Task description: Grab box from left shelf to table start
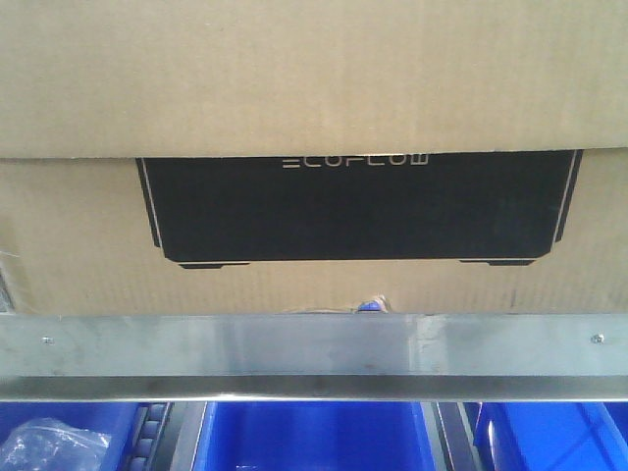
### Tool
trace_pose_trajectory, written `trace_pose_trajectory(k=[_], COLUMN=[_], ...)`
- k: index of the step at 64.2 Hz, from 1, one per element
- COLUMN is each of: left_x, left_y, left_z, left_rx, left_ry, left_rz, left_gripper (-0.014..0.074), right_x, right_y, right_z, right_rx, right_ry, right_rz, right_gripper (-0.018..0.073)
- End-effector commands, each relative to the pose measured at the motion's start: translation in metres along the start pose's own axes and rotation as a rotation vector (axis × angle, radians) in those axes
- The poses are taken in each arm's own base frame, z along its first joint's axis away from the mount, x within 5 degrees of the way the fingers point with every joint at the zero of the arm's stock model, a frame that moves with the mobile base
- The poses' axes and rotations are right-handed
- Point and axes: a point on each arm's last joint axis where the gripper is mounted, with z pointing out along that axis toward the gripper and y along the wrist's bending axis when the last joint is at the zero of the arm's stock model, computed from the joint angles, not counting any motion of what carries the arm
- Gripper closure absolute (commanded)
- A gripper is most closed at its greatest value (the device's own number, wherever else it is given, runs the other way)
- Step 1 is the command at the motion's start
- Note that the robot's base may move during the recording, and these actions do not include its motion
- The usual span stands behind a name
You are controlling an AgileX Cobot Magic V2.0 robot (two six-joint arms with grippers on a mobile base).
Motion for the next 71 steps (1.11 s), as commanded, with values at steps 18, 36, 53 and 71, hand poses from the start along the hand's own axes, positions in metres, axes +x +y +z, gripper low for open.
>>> trace_pose_trajectory(k=[18, 36, 53, 71], left_x=[-0.002, -0.001, -0.001, -0.001], left_y=[-0.003, -0.003, -0.003, -0.003], left_z=[-0.034, -0.034, -0.034, -0.034], left_rx=[0.08, 0.073, 0.072, 0.074], left_ry=[-0.12, -0.108, -0.107, -0.11], left_rz=[-0.065, -0.051, -0.042, -0.04], left_gripper=[0.0699, 0.0699, 0.0699, 0.0699], right_x=[-0.014, -0.021, -0.033, -0.061], right_y=[0.001, 0.002, 0.004, 0.007], right_z=[-0.002, -0.003, -0.006, -0.001], right_rx=[-0.005, -0.015, -0.031, -0.019], right_ry=[-0.112, -0.188, -0.322, -0.083], right_rz=[-0.012, -0.018, -0.017, 0.077], right_gripper=[0.0503, 0.0503, 0.0503, 0.0503])
